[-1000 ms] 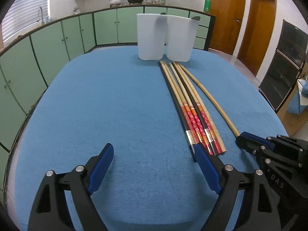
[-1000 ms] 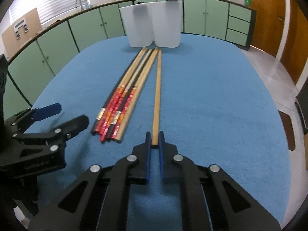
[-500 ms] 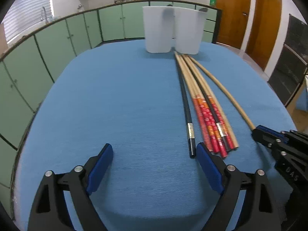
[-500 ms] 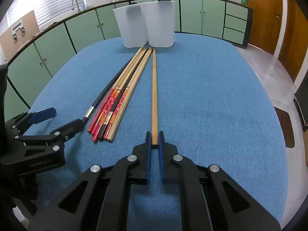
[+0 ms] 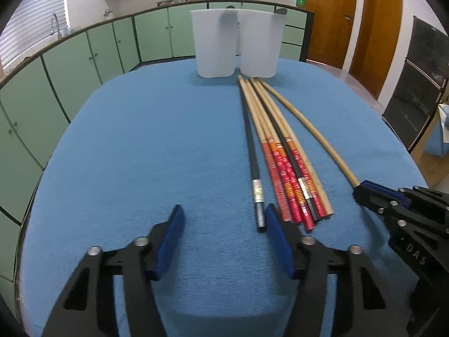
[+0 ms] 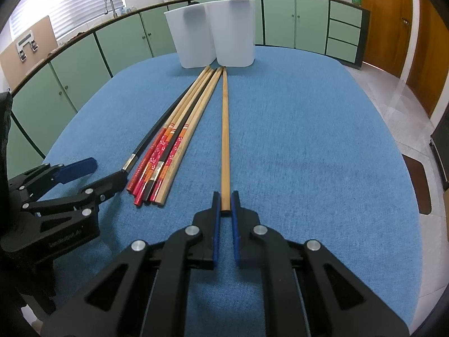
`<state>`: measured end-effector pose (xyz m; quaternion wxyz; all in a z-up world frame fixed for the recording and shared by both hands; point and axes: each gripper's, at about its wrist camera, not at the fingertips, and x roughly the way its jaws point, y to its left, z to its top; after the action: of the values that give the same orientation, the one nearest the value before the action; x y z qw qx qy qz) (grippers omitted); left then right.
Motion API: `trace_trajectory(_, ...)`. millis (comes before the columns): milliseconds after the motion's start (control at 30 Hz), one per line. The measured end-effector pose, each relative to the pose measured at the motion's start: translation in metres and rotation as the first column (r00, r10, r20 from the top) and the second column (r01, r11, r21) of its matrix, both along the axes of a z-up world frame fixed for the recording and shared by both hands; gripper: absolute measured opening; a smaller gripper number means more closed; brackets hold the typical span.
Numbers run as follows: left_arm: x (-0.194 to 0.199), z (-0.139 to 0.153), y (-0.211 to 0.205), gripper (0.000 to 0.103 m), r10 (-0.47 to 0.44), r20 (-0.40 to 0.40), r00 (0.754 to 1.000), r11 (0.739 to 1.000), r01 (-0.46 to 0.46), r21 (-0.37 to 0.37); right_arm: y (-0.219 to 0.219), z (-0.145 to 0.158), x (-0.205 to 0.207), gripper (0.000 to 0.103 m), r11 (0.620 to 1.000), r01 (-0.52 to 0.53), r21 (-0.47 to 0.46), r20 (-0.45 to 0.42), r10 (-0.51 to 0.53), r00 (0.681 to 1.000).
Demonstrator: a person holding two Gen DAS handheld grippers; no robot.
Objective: Organize utensils
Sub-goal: 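Grasp a black chopstick by its tip with the left tool, then lift both chopsticks and drop them into the white holder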
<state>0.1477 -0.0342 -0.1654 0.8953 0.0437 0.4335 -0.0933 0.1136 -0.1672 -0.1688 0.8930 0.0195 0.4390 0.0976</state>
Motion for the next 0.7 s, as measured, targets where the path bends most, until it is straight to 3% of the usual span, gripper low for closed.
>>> trace_trajectory(100,-0.003,0.001,-0.009,0.027,-0.031,0.008,0.999,0.999,0.031,-0.009,-0.001,0.0,0.0,0.008,1.0,-0.001,0.003,0.001,0.001,1.0)
trace_trajectory(233,-0.005,0.001,-0.015,0.007,-0.047,0.011,0.999,0.999,0.047,-0.016,-0.003,-0.001,0.0,0.007,1.0,0.001,0.019,0.002,-0.001,1.0)
trace_trajectory(500,-0.006,0.004,-0.009,0.006,-0.03,0.017,0.999,0.998,0.03,-0.052,-0.006,0.002,-0.005,0.006,0.999,0.01,0.031,0.021,-0.011,1.0)
trace_trajectory(700,-0.018,0.029,-0.002,0.006,-0.023,0.081,0.996,0.998,0.027,-0.05,-0.013,0.026,-0.015,0.006,0.999,0.013,0.044,0.089,-0.017,0.996)
